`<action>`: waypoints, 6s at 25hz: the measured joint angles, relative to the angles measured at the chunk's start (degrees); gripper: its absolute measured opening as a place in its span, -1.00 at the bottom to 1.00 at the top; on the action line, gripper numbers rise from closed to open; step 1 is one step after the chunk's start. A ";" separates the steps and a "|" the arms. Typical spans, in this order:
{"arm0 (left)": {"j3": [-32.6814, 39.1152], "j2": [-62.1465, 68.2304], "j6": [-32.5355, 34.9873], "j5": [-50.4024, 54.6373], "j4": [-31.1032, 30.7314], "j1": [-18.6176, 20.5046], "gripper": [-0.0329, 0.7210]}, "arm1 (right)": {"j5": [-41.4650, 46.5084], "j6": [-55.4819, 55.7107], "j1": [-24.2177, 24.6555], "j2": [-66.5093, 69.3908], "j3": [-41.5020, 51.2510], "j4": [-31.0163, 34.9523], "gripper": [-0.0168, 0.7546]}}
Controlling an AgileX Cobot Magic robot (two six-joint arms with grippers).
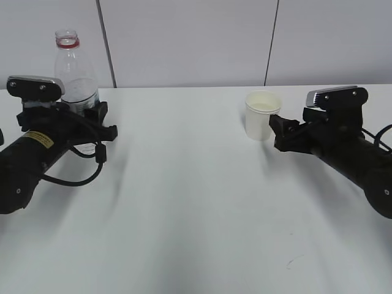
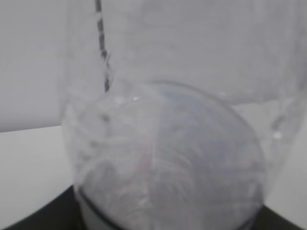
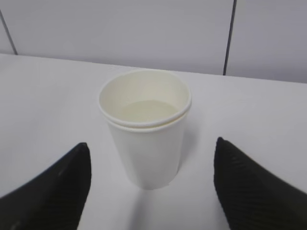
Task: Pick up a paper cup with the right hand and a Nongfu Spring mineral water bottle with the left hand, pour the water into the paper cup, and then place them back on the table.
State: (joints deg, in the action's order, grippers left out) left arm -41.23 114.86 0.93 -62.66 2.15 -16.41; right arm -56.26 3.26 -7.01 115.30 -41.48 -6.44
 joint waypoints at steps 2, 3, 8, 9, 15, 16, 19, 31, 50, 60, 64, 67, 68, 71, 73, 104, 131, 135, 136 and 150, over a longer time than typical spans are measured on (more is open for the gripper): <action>-1.44 1.41 0.00 -0.01 0.06 0.00 0.06 | -0.06 -0.78 0.00 -1.54 1.12 0.58 0.58; -2.11 2.16 0.00 -0.01 0.20 0.00 0.06 | -0.06 -1.03 0.00 -2.17 1.34 0.85 0.58; -6.77 5.96 0.00 -0.19 0.88 0.00 0.06 | -0.14 -1.24 0.00 -3.63 1.74 0.93 0.58; -7.62 6.51 0.00 -0.18 0.98 0.00 0.06 | -0.14 -1.29 0.00 -3.63 1.74 0.93 0.58; -10.14 9.85 0.00 0.38 1.62 0.00 0.06 | -0.14 -1.38 0.00 -3.63 1.74 1.06 0.58; -10.14 10.24 0.00 0.47 1.75 0.00 0.06 | -0.14 -1.38 0.00 -3.63 1.74 1.06 0.58; -10.25 10.69 0.00 -0.21 1.88 0.00 0.06 | -0.14 -1.38 0.00 -3.63 1.74 1.06 0.58; -10.25 10.69 0.00 -0.33 1.97 0.00 0.11 | -0.14 -1.38 0.00 -3.63 1.74 1.11 0.58; -8.03 5.79 0.00 1.54 3.05 -0.05 0.59 | 1.61 -1.42 0.00 -7.45 4.26 1.19 0.58; -3.86 -1.73 0.00 1.82 2.95 -0.05 0.59 | 10.23 -1.42 0.00 -16.59 5.05 1.19 0.58; -3.74 -4.66 0.00 2.88 2.54 -0.05 0.59 | 12.81 -1.30 0.00 -20.75 5.27 1.19 0.58; -3.71 -7.19 0.00 5.85 2.08 -0.05 0.59 | 15.18 -0.73 0.00 -23.68 4.94 1.19 0.58; -3.67 -8.18 0.00 6.62 2.08 -0.05 0.59 | 16.29 -0.60 0.00 -24.75 4.57 1.19 0.58; -3.60 -11.31 0.00 8.76 2.08 -0.05 0.59 | 21.88 -0.60 0.00 -27.35 2.26 1.19 0.58; -3.60 -13.34 0.00 10.24 2.08 -0.05 0.59 | 26.29 -0.49 0.00 -28.44 0.26 1.19 0.58; -41.24 -30.48 0.42 108.96 -1.26 5.20 0.59 | 122.82 4.18 0.00 -32.09 -48.45 11.55 0.58; -33.72 -36.57 -12.66 133.70 -9.55 10.48 0.59 | 127.84 2.90 0.00 -36.01 -44.26 14.16 0.58; -26.89 -45.03 -12.08 133.76 -13.93 10.54 0.58 | 127.84 2.29 0.00 -43.20 -35.72 14.16 0.58; -25.40 -47.36 -11.96 133.85 -14.51 10.60 0.57 | 127.84 2.17 0.00 -44.88 -33.22 14.16 0.58; -8.79 -77.29 -10.60 134.87 -9.85 10.66 0.34 | 127.88 -2.11 0.00 -71.24 -9.49 14.16 0.58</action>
State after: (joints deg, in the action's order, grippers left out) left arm -50.01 37.57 -9.67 72.21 -7.70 -5.75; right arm 71.62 1.14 -7.01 44.06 -50.97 7.72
